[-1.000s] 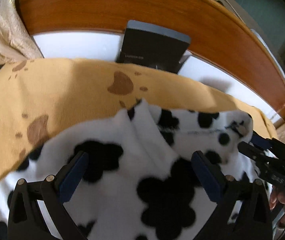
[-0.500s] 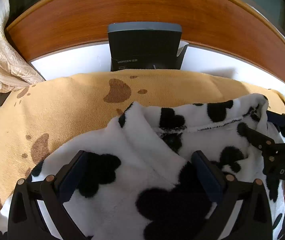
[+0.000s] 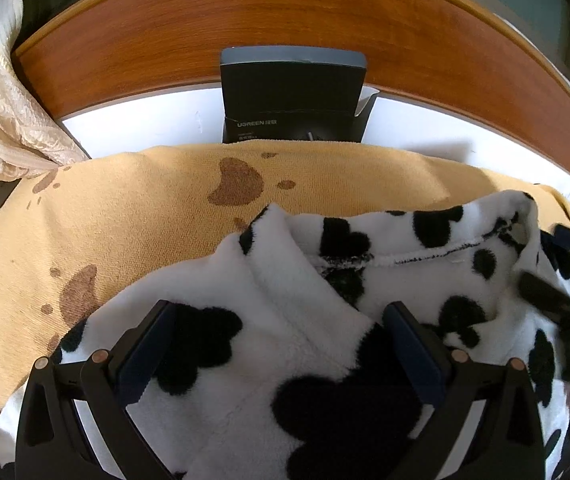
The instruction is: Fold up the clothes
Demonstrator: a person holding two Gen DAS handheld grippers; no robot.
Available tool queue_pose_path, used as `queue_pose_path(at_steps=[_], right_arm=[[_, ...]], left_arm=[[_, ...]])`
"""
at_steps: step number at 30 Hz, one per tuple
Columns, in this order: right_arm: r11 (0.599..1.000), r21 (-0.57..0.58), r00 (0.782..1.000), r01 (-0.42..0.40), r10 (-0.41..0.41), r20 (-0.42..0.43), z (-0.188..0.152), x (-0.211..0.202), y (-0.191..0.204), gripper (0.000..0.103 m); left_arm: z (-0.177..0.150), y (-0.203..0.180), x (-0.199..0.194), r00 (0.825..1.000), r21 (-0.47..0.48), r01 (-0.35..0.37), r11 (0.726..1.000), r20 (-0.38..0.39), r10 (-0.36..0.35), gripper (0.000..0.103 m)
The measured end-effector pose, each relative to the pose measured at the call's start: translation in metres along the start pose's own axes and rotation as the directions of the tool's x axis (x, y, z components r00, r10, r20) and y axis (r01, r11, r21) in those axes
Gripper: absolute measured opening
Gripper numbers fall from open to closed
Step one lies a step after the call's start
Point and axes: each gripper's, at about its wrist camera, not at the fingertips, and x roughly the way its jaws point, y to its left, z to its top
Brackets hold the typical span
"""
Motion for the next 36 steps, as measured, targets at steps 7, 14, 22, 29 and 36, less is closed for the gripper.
queue_pose_path(at_steps=[7,14,22,29,36], right_arm=[[0.99,-0.075,0.982,0.121,-0.109,0.153,-0.063,-0.132,-0.051,0.102],[0.952,-0.058,0.952,0.301,-0.304,-0.039,-0.141,-0.187,-0.134,0.069],[0.951,-0.137,0.95,0.278,-0.293,-0.107,-0.137,-0.134,-0.14,0.07],[0.968,0.048,0.952,0.248,-0.234,-0.195,-0.133,-0.104,-0.176,0.026],[0.919,0.347,0.983,0.186,-0.178,-0.056,-0.132,-0.165,-0.228,0.013]], left_arm=[[0.001,0.002,0.002,1.0,0.001,0.003,1.0,0.0,-0.003,0.103],[0.001,-0.003,0.004,1.0,0.017,-0.013,1.0,-0.006,0.013,0.103],[0.001,-0.002,0.001,1.0,0.016,-0.008,1.0,-0.005,0.008,0.103],[0.0,0.0,0.0,1.0,0.015,-0.003,1.0,-0.004,0.004,0.103],[-0.001,0.001,0.001,1.0,0.017,-0.003,1.0,-0.004,0.003,0.103]])
